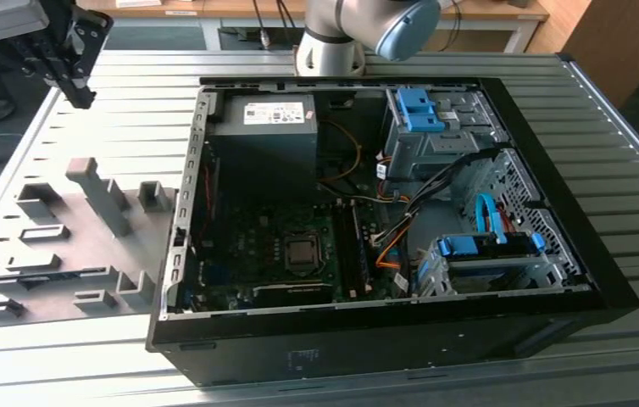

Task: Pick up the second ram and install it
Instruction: 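Reach for the second ram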

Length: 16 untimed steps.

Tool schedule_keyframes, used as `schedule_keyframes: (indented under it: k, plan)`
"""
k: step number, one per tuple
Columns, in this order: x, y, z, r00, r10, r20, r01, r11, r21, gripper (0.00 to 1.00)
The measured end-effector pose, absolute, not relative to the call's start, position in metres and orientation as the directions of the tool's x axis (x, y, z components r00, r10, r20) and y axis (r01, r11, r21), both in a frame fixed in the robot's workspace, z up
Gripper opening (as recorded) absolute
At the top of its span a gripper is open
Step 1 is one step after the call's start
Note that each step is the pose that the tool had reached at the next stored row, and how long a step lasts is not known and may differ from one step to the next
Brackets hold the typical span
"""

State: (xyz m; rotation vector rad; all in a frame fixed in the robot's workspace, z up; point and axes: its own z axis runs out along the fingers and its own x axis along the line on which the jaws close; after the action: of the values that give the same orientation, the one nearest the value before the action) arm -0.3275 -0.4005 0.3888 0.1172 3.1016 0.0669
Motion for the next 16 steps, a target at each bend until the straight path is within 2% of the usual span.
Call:
schedule_keyframes:
  k: [16]
  plan:
    - [-0.3369,-0.4082,0.3787,-0.996,0.076,-0.035,0.075,0.996,0.044,0.11]
